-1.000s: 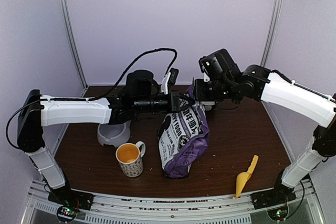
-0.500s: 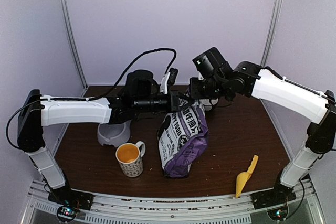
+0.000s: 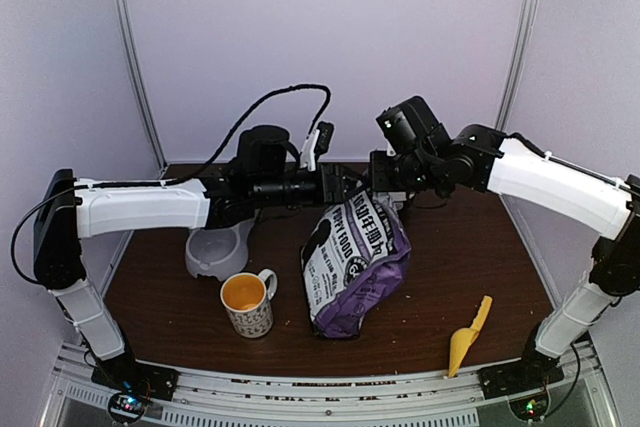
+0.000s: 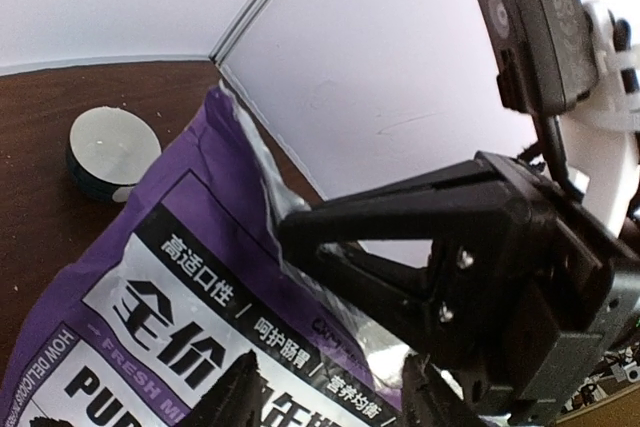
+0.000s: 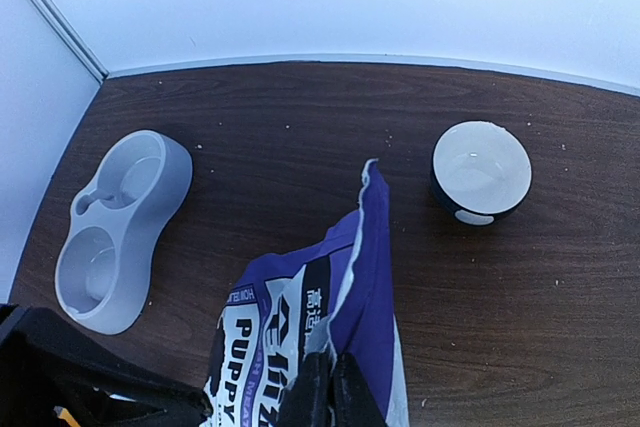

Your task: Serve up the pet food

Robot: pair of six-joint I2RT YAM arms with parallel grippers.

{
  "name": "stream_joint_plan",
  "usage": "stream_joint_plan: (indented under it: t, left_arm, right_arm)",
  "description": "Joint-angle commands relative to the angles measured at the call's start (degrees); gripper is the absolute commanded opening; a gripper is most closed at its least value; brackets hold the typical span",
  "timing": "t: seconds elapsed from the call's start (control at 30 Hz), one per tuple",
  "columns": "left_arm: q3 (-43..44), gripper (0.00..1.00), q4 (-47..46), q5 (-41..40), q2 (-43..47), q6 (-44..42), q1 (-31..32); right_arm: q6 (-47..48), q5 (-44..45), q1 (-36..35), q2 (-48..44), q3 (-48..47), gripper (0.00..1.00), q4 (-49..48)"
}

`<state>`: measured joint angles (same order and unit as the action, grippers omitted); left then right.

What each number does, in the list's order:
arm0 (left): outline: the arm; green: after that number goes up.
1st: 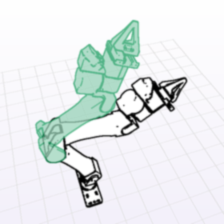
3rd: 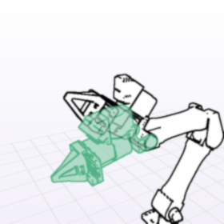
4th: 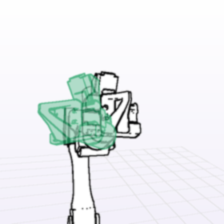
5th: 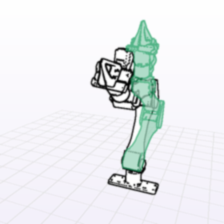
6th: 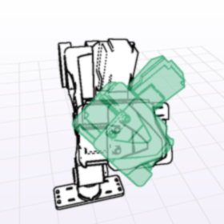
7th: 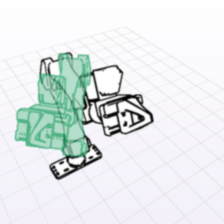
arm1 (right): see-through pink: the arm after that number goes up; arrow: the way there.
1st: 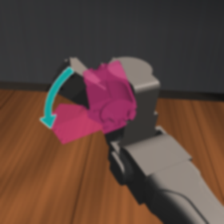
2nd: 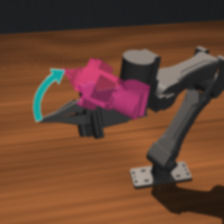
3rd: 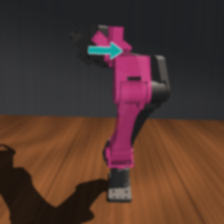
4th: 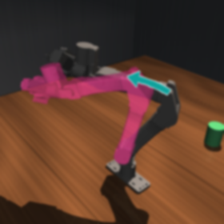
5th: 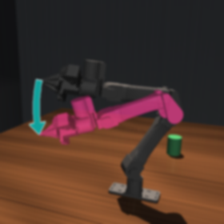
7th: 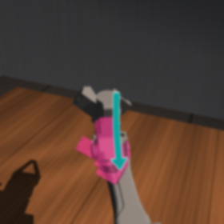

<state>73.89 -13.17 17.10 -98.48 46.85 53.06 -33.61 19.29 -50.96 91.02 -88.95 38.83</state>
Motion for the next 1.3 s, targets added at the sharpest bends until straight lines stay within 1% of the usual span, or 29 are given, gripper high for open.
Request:
stream_joint_plan:
  t: [0.0, 0.13, 0.33, 0.4, 0.53, 0.63, 0.8, 0.9, 0.97, 1.17, 1.27]
  left_arm:
    - [4.12, 0.49, 0.52, 0.08, -0.93, -1.84, -0.59]
    - [4.26, 0.47, 0.04, 1.16, -1.44, -1.45, -0.59]
    - [6.27, 0.47, 0.77, 4.39, -2.32, -1.93, -0.50]
    - [6.23, 0.49, 0.73, 5.21, -2.13, -1.92, -0.39]
    - [5.25, 0.56, -0.02, 5.46, -0.94, -1.98, -0.26]
    - [5.55, 0.57, 0.02, 6.02, -0.67, -2.36, -0.07]
    - [5.85, 0.57, 1.69, 6.17, -0.66, -2.59, 0.62]
    - [5.17, 0.53, 1.77, 6.04, -0.51, -2.40, 0.72]
    - [4.75, 0.53, 1.70, 5.80, -0.39, -2.30, 0.86]
    - [6.33, 0.57, 2.56, 6.09, -1.63, -2.10, 0.99]
    - [6.96, 0.58, 3.84, 5.84, -2.22, -2.11, 1.04]
  right_arm:
    - [-0.32, 0.05, 0.33, -2.35, 2.28, 0.00, -0.72]
    - [-0.49, -0.19, 0.32, -4.41, 3.53, 0.00, -2.62]
    - [-0.67, -1.90, 0.42, -6.72, 4.65, 0.00, -5.80]
    - [-0.68, -2.49, 0.40, -7.15, 4.83, 0.00, -6.69]
    - [-0.58, -2.98, 0.42, -7.26, 4.66, 0.00, -6.86]
    - [-0.67, -3.39, 0.42, -7.36, 4.75, 0.00, -7.17]
    - [-0.77, -3.69, 0.39, -7.44, 4.57, 0.00, -7.25]
    - [-0.93, -3.86, 0.42, -7.76, 4.68, 0.00, -7.57]
    - [-1.05, -4.11, 0.42, -7.93, 4.74, 0.00, -7.71]
    - [-1.02, -4.47, 0.42, -8.05, 5.25, 0.00, -7.93]
    - [-0.94, -4.44, 0.42, -8.14, 5.51, 0.00, -7.98]
